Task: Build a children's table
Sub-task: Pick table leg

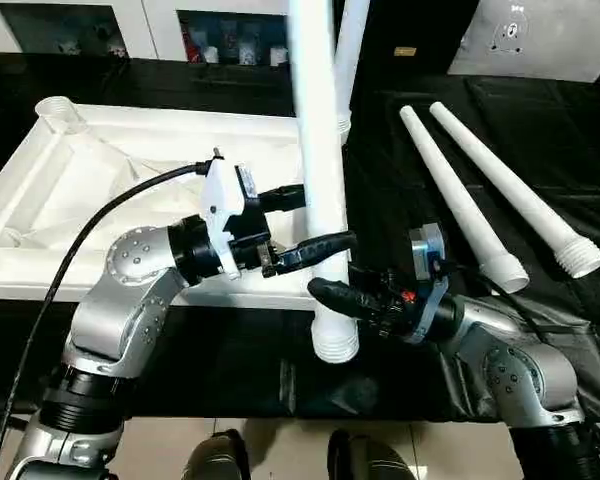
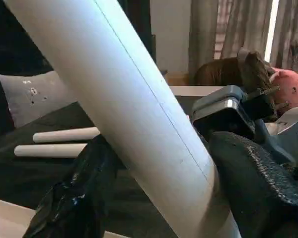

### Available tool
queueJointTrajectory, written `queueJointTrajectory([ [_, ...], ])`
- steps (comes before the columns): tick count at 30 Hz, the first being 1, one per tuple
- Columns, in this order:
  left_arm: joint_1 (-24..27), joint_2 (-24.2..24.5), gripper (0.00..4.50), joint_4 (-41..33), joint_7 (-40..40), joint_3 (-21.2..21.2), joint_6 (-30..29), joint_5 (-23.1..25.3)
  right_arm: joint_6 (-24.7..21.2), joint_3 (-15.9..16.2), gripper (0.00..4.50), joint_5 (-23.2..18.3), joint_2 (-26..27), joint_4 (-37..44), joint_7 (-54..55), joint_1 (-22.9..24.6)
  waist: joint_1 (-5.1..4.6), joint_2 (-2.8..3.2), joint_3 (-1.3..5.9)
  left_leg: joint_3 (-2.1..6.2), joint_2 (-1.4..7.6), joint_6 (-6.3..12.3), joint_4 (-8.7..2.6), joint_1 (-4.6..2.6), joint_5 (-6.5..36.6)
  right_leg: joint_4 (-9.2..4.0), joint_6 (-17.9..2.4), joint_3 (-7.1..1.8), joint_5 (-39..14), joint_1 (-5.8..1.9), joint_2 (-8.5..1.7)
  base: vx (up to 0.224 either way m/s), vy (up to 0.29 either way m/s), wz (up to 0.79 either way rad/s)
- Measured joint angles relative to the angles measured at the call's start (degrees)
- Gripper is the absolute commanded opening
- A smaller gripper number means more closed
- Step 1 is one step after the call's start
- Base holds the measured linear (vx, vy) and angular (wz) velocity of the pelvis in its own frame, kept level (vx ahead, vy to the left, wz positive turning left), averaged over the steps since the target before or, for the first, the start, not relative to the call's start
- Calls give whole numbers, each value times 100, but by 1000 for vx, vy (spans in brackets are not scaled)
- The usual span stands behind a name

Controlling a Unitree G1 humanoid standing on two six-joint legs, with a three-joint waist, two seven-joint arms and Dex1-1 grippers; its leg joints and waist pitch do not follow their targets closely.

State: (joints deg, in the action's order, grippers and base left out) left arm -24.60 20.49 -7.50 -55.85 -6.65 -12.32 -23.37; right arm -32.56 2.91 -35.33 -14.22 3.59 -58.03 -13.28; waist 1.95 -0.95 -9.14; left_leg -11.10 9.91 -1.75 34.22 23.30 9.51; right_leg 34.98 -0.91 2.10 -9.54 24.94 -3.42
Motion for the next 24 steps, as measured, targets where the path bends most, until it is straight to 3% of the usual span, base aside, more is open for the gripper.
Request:
queueJointTrajectory([
  [7,0,-12,268,0,50,31,-131,-218,126,1,188,-1,-3,-32,-6,-24,0,0,0,0,0,0,0,-2,0,1,-2,0,1,0,0,0,0,0],
  [24,23,-159,215,-134,578,235,-1634,-1088,154,5,188,-2,-54,-222,-26,-66,6,0,0,-2,0,0,7,-5,-1,5,-7,-1,4,-5,0,0,0,0],
])
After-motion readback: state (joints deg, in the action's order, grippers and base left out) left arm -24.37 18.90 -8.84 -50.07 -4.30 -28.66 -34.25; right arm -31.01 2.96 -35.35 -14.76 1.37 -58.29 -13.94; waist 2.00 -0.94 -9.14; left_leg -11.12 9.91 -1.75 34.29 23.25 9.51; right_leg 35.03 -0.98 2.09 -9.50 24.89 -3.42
